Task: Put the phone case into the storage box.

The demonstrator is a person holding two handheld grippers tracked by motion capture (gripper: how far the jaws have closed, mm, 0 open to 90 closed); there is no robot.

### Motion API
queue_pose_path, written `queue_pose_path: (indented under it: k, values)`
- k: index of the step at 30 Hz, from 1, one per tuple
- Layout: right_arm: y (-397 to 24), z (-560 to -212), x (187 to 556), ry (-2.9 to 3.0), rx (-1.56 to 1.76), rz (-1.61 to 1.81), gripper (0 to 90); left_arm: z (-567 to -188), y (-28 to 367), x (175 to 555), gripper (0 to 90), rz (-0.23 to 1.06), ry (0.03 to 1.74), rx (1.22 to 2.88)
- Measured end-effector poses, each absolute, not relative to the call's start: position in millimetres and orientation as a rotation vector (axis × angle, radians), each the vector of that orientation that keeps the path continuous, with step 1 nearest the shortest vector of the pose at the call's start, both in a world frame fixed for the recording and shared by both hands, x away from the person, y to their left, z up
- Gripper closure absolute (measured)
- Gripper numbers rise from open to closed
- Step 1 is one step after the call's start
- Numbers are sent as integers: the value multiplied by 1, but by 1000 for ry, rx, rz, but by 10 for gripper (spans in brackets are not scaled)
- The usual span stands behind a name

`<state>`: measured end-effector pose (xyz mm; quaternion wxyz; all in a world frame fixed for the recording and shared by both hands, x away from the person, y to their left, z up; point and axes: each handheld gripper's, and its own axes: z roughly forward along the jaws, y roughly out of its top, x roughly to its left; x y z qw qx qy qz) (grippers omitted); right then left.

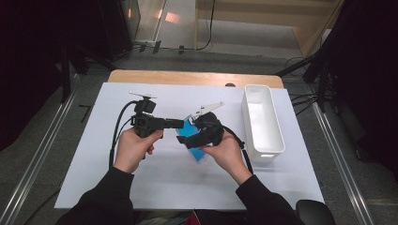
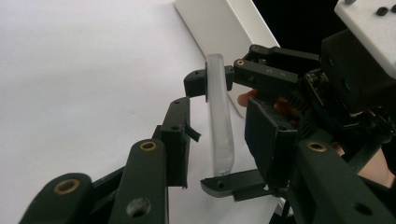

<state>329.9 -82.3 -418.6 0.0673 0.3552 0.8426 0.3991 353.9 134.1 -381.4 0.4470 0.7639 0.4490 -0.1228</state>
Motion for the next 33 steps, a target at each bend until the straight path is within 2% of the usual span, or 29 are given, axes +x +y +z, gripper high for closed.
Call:
queue_pose_path:
  k: [18, 33]
  values:
    - [-95, -412, 330, 2666, 991, 1274, 155, -376, 150, 358, 412, -319, 1070, 1884]
    - [-113, -406, 336, 2757, 898, 1352, 154, -378, 160, 359, 366, -314, 951, 1951]
